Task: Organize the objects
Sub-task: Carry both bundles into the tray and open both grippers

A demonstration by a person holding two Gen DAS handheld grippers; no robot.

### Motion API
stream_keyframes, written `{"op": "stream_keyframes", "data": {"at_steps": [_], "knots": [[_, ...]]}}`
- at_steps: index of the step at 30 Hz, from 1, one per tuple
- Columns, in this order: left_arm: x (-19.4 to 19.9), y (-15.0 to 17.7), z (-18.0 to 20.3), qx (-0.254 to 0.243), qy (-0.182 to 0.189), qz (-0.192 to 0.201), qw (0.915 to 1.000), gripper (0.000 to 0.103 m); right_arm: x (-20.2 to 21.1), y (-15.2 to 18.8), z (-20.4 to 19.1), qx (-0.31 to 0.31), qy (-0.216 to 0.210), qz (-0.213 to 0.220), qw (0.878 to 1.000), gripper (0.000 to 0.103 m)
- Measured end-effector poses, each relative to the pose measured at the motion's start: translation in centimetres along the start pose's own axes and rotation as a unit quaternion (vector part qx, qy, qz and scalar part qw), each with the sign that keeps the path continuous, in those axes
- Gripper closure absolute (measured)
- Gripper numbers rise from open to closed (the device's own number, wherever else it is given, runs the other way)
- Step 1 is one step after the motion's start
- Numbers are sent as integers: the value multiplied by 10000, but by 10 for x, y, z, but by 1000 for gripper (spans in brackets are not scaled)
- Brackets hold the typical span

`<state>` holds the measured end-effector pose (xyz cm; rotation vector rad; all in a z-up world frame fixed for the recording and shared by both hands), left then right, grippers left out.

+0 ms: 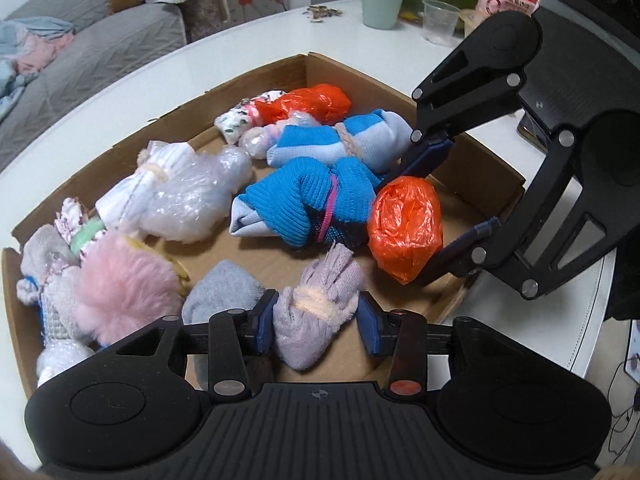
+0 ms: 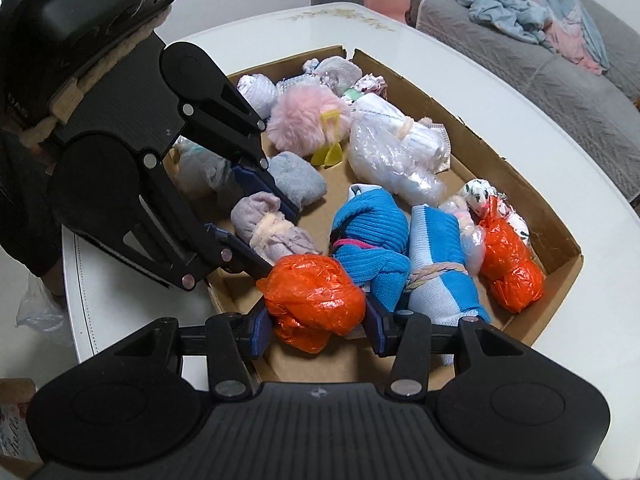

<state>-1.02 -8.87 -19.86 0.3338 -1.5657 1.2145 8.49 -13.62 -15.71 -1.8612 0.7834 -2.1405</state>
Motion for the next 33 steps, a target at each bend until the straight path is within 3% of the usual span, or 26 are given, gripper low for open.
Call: {"op": "stream_keyframes", "data": {"at_steps": [14,19,26,28,31,33], "knots": [[4,1,-1,14,-72,150,9999,52,-1,1,-1,146,146,6,9998,56],[7,1,-5,82,-116,198,9997,40,-1,1,-4,128,80,-7,9999,46],[14,-1,2,-23,-168,274,9995,28,1,-2,-6,144,113,-10,9998,43],[17,-3,3,-39,-172,303,9994,20,3,-2,-5,128,116,20,9998,41],[21,-5,4,-2,-196,326,9993,17,5,-3,-2,97,213,72,9997,29],[23,-6,4,8,-306,292,9991,15,6,-4,0,93,246,81,9996,27]]}}
Point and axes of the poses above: each gripper's, at about its wrist camera, not at the fingertips, and x roughly against the way its jaws point, z to its right, y to its underside, the point moved 10 cm from there along -x, roughly the way its jaws point, and after that the axes turned 7 degrees about x, right-handed, at the moved point
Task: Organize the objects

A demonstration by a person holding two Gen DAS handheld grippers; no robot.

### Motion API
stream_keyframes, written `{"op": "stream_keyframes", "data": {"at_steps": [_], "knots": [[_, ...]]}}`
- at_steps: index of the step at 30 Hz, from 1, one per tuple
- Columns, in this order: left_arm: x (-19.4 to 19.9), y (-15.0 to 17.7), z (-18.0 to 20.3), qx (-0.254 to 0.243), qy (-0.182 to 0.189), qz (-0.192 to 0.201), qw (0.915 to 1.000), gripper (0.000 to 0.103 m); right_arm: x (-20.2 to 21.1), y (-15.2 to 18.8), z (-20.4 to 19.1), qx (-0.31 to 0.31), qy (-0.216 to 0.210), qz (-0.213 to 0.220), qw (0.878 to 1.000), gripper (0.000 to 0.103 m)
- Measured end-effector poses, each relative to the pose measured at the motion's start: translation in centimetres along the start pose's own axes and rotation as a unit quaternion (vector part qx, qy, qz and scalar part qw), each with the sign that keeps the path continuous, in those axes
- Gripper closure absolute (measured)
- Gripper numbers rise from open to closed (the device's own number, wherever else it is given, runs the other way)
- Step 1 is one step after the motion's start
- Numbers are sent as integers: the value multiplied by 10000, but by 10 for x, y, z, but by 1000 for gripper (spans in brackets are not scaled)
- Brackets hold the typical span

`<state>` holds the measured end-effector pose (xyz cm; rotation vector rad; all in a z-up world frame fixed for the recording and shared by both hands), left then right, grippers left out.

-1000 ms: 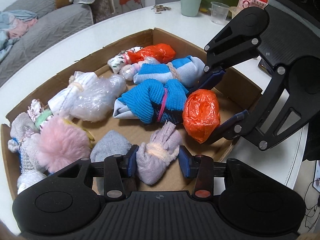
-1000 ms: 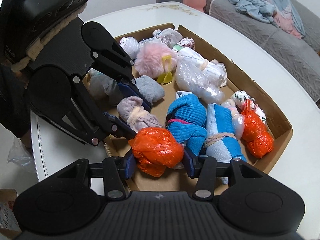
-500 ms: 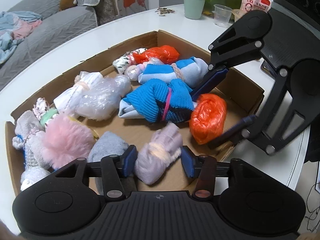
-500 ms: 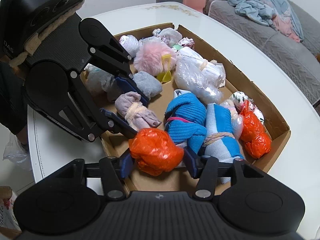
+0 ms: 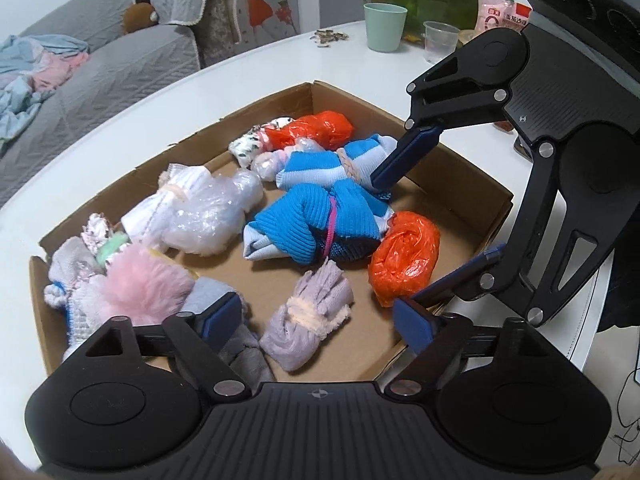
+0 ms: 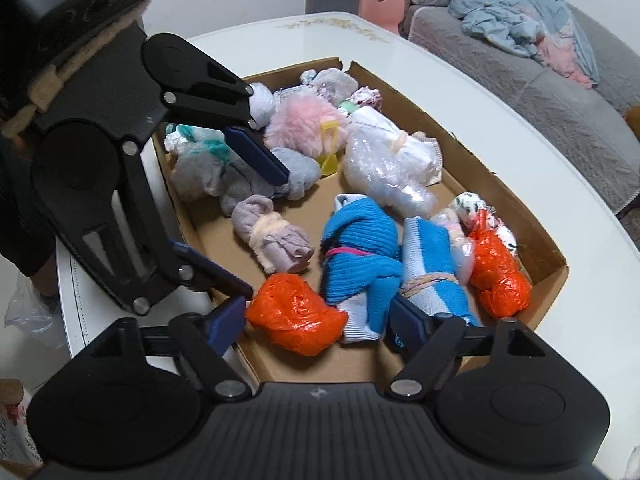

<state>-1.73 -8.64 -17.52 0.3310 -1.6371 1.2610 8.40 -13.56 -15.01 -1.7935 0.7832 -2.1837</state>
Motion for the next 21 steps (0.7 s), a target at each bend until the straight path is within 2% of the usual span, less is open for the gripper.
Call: {"op": "stream_keyframes", "data": {"at_steps": [2,4,9,16,18,21], "knots": [[3,-1,-1,28,-126,-53,9999,11,0,-1,0,9,1,11,10000,26],[8,-3,-3,95,-230,-22,9997,1,2,-1,0,41,21,13,10000,26],[21,-8,-11,196,-570,-38,9982,1,6,-3,2,-3,21,64,10000,22],[35,-6,-21,443,-766,-69,9961,1,6,-7,-1,-19,24,79,10000,18],[37,-5,-24,577,-800,-104,9951,1,7,-8,-4,-31,-25,84,10000,13],[42,-6,-29,849,-925,-115,9920,1,8,-9,-9,-112,-73,62,9999,13]]}}
Point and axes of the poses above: each gripper's, at about its wrist camera, not at the fingertips, and x roughly against the way its jaws point, z to its right, y to its underside, the point moved 10 cm from there along -x, roughly the way its jaws point, and after that the axes turned 7 degrees about x, right-handed, at the moved point
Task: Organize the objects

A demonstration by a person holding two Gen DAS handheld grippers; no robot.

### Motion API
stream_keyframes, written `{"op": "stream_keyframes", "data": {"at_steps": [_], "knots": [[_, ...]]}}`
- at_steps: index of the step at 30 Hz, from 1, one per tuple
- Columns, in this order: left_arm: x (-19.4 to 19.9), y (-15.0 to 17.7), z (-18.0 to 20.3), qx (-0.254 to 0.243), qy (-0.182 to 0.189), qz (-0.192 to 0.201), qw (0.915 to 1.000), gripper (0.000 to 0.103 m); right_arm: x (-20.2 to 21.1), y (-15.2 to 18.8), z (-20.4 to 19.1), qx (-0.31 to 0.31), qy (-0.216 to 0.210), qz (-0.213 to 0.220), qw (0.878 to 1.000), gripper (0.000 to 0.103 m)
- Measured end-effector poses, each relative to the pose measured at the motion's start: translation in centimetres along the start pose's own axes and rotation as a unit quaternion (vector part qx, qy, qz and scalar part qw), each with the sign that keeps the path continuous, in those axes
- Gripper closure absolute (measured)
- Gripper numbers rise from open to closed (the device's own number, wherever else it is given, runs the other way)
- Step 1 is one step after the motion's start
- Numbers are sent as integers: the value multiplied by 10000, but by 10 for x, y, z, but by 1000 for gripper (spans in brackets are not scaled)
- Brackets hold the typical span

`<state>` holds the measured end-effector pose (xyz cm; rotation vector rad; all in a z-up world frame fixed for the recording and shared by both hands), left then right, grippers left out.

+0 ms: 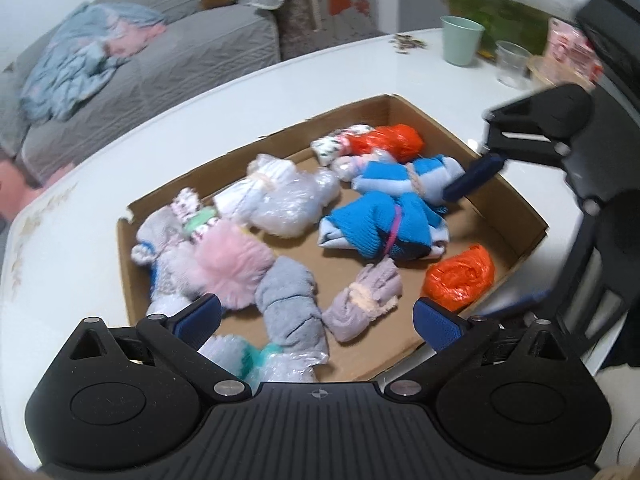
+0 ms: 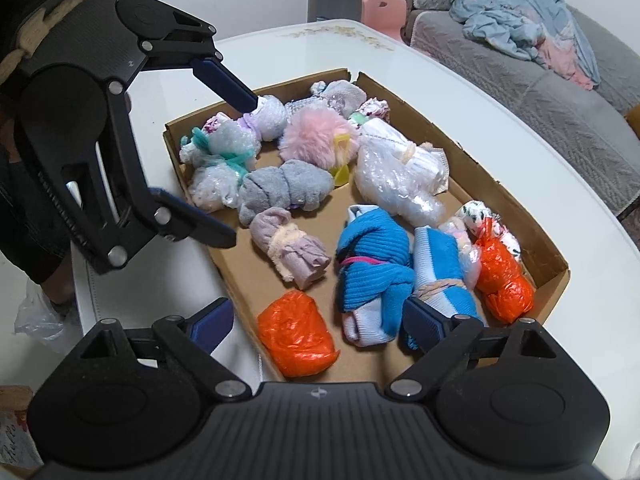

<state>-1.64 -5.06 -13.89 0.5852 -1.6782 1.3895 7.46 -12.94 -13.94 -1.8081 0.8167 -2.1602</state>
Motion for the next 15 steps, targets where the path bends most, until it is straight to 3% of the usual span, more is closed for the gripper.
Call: {"op": "stream_keyframes", "data": {"at_steps": [6,10,15], "knots": [[15,-5,-16,707,-299,99,9970,1,18,-7,0,-441,-44,292,9986,6],[20,-3,-25,1276,-77,-3,9918,1,27,-9,9,-788,98,432,9959,3],[24,1,-52,1618,-742,92,9840,1,29,-10,20,-1171,302,485,9915,2]]}}
Point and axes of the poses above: each gripper's, at about its wrist camera, not at the fingertips, and x roughly against the way its jaws point, z to its right, y to its underside, the point moved 10 cm from there along -x, roughly the way its jaws point, and after that the axes turned 7 degrees about x, right-handed, at the moved point
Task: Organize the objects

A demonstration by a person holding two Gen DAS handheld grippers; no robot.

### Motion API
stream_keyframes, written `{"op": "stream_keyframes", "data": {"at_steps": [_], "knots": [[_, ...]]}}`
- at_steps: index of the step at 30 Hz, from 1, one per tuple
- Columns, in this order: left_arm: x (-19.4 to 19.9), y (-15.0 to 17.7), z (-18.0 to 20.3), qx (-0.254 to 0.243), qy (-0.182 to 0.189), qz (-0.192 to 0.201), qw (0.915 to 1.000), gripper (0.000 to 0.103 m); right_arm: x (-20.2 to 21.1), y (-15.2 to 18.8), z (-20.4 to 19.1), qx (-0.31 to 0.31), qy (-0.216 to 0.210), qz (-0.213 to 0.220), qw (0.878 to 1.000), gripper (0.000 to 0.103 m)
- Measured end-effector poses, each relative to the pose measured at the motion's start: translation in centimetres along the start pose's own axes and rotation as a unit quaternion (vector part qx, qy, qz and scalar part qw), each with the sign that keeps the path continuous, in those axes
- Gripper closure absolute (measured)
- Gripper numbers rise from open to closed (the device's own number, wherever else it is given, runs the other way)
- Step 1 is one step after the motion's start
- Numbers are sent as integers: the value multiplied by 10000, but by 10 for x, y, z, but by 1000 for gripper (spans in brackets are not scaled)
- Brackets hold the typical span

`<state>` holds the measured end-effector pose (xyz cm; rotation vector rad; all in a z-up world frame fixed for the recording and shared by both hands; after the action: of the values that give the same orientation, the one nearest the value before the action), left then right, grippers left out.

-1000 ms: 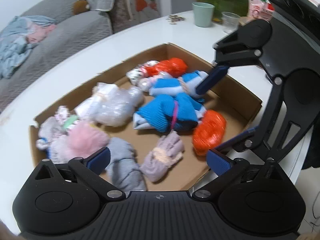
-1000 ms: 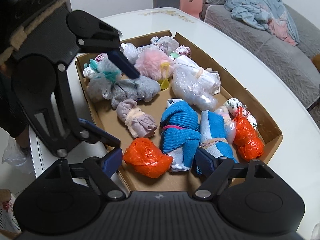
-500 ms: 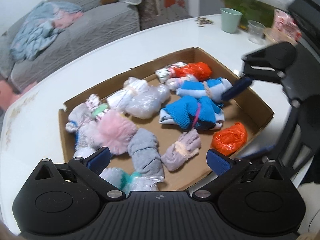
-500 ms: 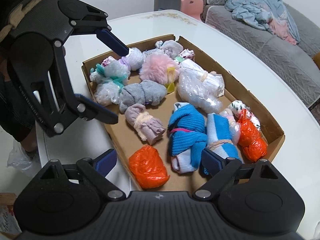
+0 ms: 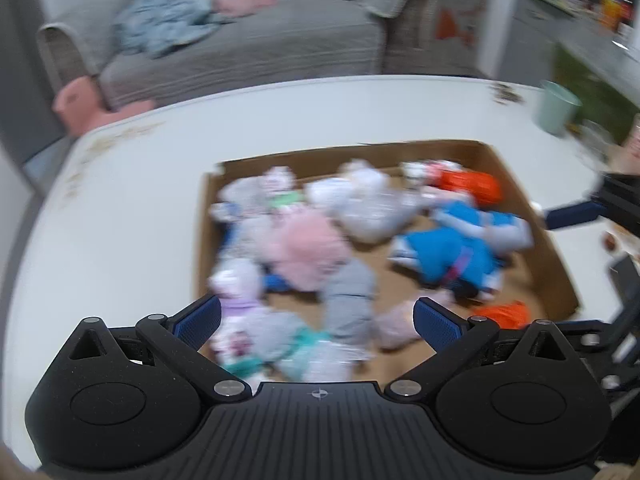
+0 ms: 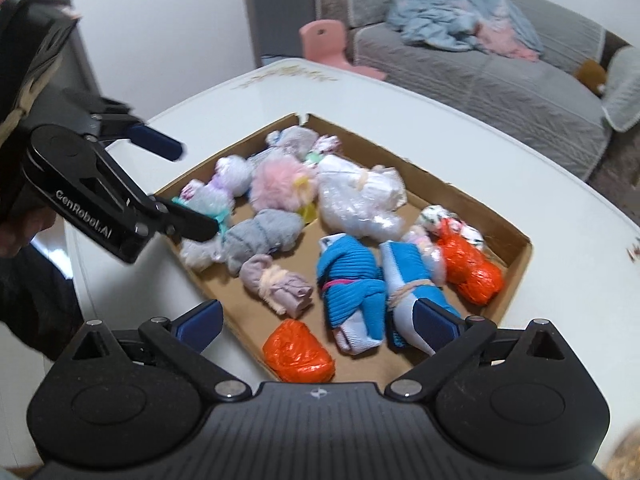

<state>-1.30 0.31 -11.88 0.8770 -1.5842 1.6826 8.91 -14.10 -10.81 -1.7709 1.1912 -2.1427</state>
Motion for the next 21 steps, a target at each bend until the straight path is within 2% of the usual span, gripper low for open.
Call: {"op": "stream_keyframes", "data": {"at_steps": [4,8,15,21], "knots": [[-3,-4,-26,496,-281,43,9984,1,-5,0,8,-109,158,-44,9998,2],[-5,-7,-29,698,-142,21,9975,1,-7,1,14,-146,256,-53,9996,2],[-5,-6,-3,218,-135,31,9997,1,-8,-5,23,-237,406,91,9989,2],[-11,-1,2,98,-157,-57,9998,1,-7,-6,39,-385,599,120,9974,1]]}}
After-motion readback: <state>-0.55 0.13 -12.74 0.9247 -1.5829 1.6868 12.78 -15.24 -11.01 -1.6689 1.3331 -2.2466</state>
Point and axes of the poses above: each gripper's, at about its wrist camera, not at the fingertips, and x roughly against the way its jaws point, z to its right, y to its underside, the point moved 10 cm from there along -x, roughly the way its jaws point, and after that the axes turned 7 degrees about x, right-handed, at the moved point
